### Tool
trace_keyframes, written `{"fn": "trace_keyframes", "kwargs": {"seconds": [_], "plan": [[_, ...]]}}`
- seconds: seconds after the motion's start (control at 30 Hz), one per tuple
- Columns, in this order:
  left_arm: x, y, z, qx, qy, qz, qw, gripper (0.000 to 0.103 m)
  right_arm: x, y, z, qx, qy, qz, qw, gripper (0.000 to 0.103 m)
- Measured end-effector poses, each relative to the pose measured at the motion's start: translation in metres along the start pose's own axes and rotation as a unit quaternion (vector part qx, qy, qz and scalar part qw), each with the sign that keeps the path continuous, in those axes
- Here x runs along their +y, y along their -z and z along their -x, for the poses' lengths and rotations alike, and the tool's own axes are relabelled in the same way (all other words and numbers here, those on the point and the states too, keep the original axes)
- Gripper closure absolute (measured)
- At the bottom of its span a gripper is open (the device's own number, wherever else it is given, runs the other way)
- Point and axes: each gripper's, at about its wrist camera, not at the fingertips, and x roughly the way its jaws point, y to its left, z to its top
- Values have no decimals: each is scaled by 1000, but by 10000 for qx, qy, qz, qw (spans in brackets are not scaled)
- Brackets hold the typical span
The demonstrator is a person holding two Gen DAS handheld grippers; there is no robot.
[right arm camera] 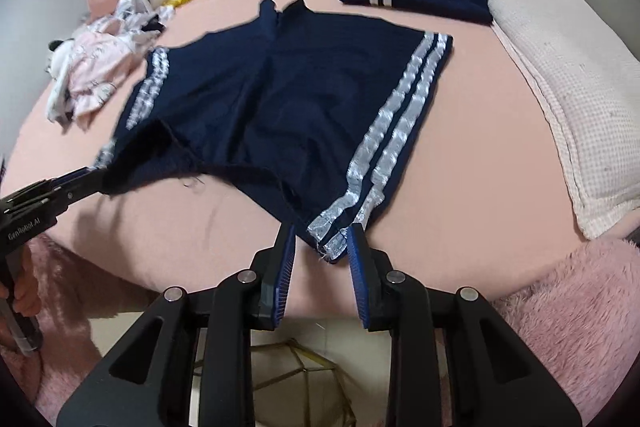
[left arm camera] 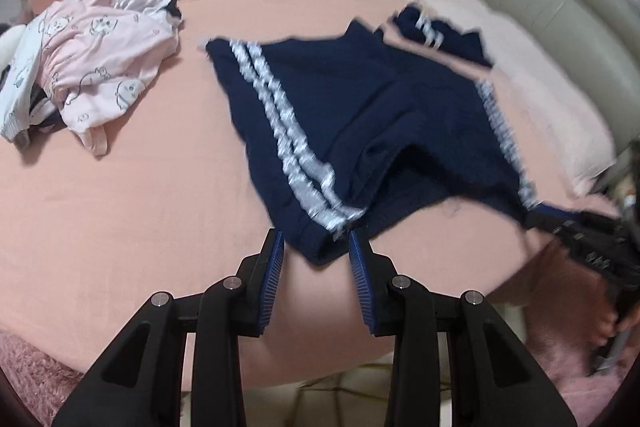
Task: Fold clothes
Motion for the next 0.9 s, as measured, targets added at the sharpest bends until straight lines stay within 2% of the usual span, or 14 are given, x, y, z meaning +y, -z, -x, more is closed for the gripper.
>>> {"fn": "trace_keyframes", "kwargs": {"seconds": [0.07, 0.13, 0.23, 0.37, 0.5, 0.57, 0.67, 0.73, 0.77, 0.83, 0.9], "plan": [[7, -1, -8, 44, -159, 214, 9996, 70, -5, -2, -4, 22, 49, -127, 9999, 76], [14, -3, -7, -85, -356, 369, 9986, 80, -8, -3, -5, 11, 161, -159, 9997, 76], [27, -4, 3, -377, -593, 602, 9957, 81, -10, -2, -9, -3, 615, -125, 9980, 76], [28, -1, 6, -410, -546, 600, 9959, 81, -16, -4, -7, -59, 556, -239, 9981, 71], [28, 3, -2, -144, -372, 563, 9976, 94, -15, -2, -14, 176, 543, -99, 9983, 72], [23, 4, 8, -249, -318, 483, 9980, 94, -15, -2, -7, 57, 554, -54, 9984, 86], [16, 7, 23, -380, -253, 371, 9983, 94, -8, 2, 17, -344, 832, 215, 9957, 88], [14, 13, 23, -208, -316, 270, 9989, 94, -1, 6, 30, -506, 969, 413, 9931, 88], [14, 17, 15, -9, -390, 227, 9990, 94, 1, 8, 29, -416, 957, 470, 9934, 87], [20, 23, -2, 394, -401, 323, 9979, 94, -1, 11, 10, 75, 744, 427, 9963, 81], [25, 21, 2, 414, -271, 473, 9976, 91, -6, 11, -5, 468, 565, 286, 9969, 78]]}}
